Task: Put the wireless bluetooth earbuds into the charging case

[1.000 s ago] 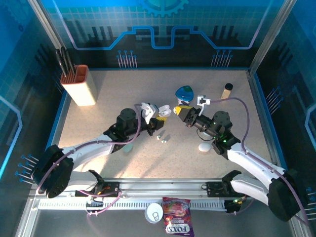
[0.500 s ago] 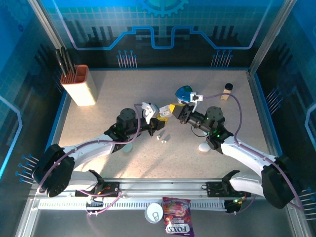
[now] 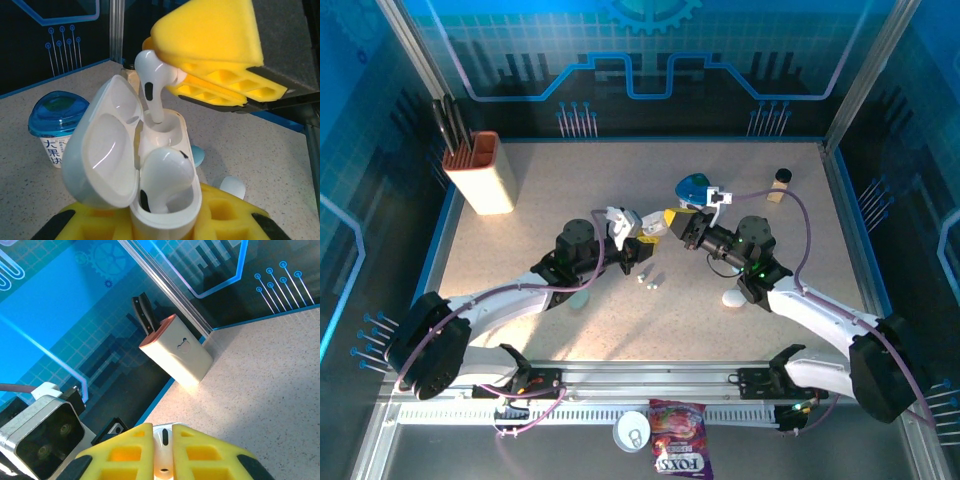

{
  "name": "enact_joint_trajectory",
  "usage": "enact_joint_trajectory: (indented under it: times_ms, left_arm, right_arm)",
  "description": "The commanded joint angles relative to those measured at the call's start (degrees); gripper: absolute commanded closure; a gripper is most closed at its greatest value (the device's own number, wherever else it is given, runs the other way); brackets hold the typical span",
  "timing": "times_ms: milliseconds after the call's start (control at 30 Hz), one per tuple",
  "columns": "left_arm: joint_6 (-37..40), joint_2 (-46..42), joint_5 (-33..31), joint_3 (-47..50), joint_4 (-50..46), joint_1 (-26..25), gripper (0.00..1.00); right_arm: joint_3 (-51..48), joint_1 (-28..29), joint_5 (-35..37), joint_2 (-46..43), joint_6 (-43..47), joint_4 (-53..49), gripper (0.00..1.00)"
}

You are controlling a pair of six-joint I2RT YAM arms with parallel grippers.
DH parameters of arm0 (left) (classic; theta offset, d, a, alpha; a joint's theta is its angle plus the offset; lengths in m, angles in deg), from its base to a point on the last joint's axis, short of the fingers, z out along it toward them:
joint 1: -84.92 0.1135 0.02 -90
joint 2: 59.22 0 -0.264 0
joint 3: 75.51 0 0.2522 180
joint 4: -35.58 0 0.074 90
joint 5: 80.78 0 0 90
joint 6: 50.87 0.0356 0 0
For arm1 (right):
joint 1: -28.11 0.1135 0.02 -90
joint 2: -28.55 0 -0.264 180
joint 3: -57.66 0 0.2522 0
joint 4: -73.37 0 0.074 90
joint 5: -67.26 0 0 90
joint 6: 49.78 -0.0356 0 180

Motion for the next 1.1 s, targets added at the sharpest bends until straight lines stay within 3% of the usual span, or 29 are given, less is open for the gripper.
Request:
enact_joint_trajectory:
  times_ms: [0, 300, 667, 867, 933, 1067]
  left_arm:
    - [-0.36, -1.65, -1.36, -2.62, 0.45, -0.24, 0.93]
    - [-1.81, -0.6, -2.46, -3.92, 1.42, -0.25, 0.93]
    - [-1.87, 0.33, -2.62, -3.69, 1.59, -0.25, 0.93]
    - [-1.24, 0.62, -2.27, -3.08, 1.48, -0.18, 0.93]
    - [-0.83, 0.53, -1.64, -2.87, 1.19, -0.25, 0.93]
    - [1.31, -0.52, 0.49, -2.34, 0.45, -0.24, 0.93]
  right_arm:
    - [-1.04, 0.5, 1.18, -0.12, 0.62, 1.18, 0.86]
    - [-1.39, 0.5, 1.56, 0.61, 0.32, 1.85, 0.82]
    - [-0.08, 0.43, 2.28, -3.88, 2.56, -3.81, 0.56]
    - [0.61, -0.22, 2.19, -7.05, 4.08, -7.61, 0.48]
    - [0.89, -0.73, 2.22, -7.6, 4.03, -8.81, 0.48]
    - [1.84, -2.14, 1.47, -8.17, 3.56, -10.87, 0.61]
